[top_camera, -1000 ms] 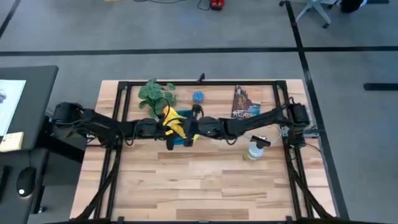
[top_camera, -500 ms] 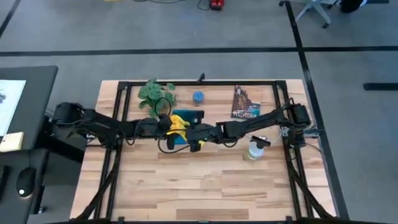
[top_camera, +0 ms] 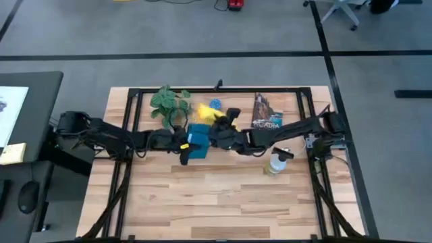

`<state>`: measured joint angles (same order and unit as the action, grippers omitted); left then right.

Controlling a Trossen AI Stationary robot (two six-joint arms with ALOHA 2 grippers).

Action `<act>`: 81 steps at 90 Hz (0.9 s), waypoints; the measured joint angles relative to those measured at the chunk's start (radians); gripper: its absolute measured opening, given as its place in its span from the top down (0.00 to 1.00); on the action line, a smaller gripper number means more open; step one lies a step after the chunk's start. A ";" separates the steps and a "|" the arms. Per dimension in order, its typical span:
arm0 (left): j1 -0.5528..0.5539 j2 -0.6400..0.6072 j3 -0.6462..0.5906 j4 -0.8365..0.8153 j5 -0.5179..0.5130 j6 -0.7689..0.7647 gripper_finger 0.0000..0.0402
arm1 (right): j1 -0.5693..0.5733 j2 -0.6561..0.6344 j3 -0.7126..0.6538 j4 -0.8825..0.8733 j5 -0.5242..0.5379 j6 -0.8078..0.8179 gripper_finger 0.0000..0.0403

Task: Apply microfiber cloth
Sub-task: Wipe the back of the blue tablet using the yellow microfiber cloth

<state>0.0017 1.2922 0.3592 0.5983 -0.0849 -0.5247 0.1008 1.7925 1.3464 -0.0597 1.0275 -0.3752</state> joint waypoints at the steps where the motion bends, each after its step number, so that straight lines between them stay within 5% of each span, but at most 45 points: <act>1: 0.000 0.000 0.000 -0.001 -0.002 0.000 0.97 | 0.001 -0.003 0.000 0.003 0.000 0.000 0.99; 36: 0.013 0.000 -0.001 0.006 -0.076 0.004 0.97 | 0.092 0.080 0.002 0.308 -0.206 -0.097 0.99; 60: -0.008 0.005 -0.006 0.052 -0.050 0.039 0.97 | 0.027 0.203 0.004 0.368 -0.270 -0.056 0.99; 81: -0.009 0.004 -0.005 0.050 -0.050 0.049 0.97 | 0.001 0.174 0.002 0.373 -0.265 -0.075 0.99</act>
<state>-0.0074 1.2967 0.3544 0.6487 -0.1350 -0.4757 0.1014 1.9661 1.3483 0.3132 0.7627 -0.4497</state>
